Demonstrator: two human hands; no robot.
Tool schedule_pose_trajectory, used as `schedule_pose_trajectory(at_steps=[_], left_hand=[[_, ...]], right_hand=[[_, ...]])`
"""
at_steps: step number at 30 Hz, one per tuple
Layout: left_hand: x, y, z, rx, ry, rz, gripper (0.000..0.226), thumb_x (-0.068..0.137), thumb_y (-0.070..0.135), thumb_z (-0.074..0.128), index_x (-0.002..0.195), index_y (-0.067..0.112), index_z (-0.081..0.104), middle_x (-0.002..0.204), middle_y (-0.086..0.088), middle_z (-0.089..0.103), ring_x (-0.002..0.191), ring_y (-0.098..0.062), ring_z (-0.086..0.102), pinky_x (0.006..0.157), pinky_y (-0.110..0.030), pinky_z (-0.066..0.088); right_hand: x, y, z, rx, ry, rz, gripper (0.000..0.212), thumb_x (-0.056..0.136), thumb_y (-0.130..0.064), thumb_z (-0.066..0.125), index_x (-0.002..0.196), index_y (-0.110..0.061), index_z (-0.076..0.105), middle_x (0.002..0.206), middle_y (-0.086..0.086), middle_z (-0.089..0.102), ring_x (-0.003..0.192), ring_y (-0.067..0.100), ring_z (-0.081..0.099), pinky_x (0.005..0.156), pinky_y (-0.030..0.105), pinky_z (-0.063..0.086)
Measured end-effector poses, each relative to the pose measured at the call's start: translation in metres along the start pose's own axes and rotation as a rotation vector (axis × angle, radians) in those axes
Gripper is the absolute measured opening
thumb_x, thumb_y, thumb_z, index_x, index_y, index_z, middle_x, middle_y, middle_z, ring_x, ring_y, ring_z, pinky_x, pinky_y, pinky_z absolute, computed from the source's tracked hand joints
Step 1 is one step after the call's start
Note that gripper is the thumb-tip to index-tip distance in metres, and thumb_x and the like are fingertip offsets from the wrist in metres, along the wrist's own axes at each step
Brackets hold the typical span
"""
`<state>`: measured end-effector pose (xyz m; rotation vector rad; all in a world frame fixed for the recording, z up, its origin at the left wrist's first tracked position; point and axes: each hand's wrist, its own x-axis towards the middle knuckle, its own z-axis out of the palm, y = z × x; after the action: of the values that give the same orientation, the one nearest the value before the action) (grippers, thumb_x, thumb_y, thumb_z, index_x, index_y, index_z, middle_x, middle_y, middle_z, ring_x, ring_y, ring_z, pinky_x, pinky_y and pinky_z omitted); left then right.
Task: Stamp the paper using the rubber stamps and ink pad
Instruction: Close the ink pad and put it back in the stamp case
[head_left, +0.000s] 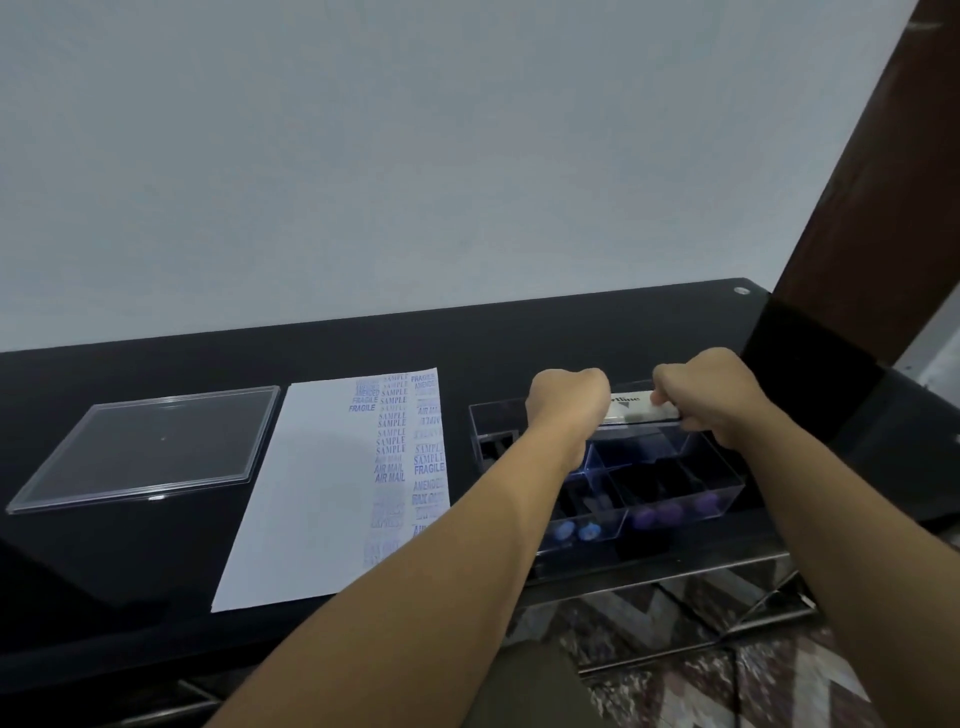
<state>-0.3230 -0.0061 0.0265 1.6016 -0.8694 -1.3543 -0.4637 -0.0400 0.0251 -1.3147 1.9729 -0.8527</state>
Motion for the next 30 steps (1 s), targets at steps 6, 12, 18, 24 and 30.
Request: schedule_pose_trajectory(at_steps=[6, 12, 18, 24, 30], left_hand=[[0.003, 0.000, 0.006, 0.168, -0.014, 0.137, 0.021, 0.084, 0.009, 0.048, 0.068, 0.014, 0.036, 0.062, 0.002, 0.036, 0.054, -0.014, 0.030, 0.049, -0.027, 0.028], [0.006, -0.006, 0.009, 0.432, -0.105, 0.218, 0.022, 0.082, 0.013, 0.052, 0.062, 0.013, 0.044, 0.067, -0.005, 0.050, 0.066, -0.022, 0.057, 0.047, -0.026, 0.038], [0.003, -0.014, 0.004, 0.566, -0.112, 0.218, 0.017, 0.073, 0.011, 0.047, 0.058, 0.015, 0.039, 0.119, -0.026, 0.061, 0.119, -0.046, 0.053, 0.080, -0.054, 0.054], [0.008, -0.009, -0.011, 0.473, -0.134, 0.196, 0.023, 0.076, 0.008, 0.046, 0.060, 0.017, 0.031, 0.057, 0.000, 0.034, 0.056, -0.020, 0.030, 0.052, -0.031, 0.023], [0.011, -0.004, -0.031, 0.416, -0.105, 0.215, 0.016, 0.079, 0.011, 0.049, 0.067, 0.013, 0.040, 0.062, -0.001, 0.035, 0.064, -0.020, 0.033, 0.059, -0.036, 0.029]], right_hand=[[0.007, -0.005, 0.002, -0.163, -0.036, -0.088, 0.028, 0.083, -0.014, 0.055, 0.088, 0.010, 0.070, 0.088, 0.017, 0.072, 0.063, 0.026, 0.057, 0.059, 0.031, 0.051], [0.003, -0.013, 0.013, -0.440, -0.098, -0.181, 0.031, 0.090, -0.018, 0.058, 0.063, -0.004, 0.050, 0.067, 0.009, 0.056, 0.057, 0.022, 0.049, 0.050, 0.027, 0.037], [-0.002, -0.007, 0.019, -0.585, -0.204, -0.176, 0.023, 0.091, -0.008, 0.051, 0.068, -0.004, 0.051, 0.072, 0.009, 0.055, 0.060, 0.020, 0.049, 0.049, 0.028, 0.035], [0.008, 0.006, 0.012, -0.372, -0.172, -0.155, 0.022, 0.082, -0.011, 0.052, 0.061, -0.010, 0.044, 0.062, 0.006, 0.048, 0.055, 0.022, 0.042, 0.051, 0.028, 0.033], [0.004, 0.012, 0.009, -0.236, -0.139, -0.159, 0.031, 0.080, -0.013, 0.053, 0.056, -0.015, 0.033, 0.048, 0.000, 0.034, 0.053, 0.021, 0.033, 0.053, 0.030, 0.028]])
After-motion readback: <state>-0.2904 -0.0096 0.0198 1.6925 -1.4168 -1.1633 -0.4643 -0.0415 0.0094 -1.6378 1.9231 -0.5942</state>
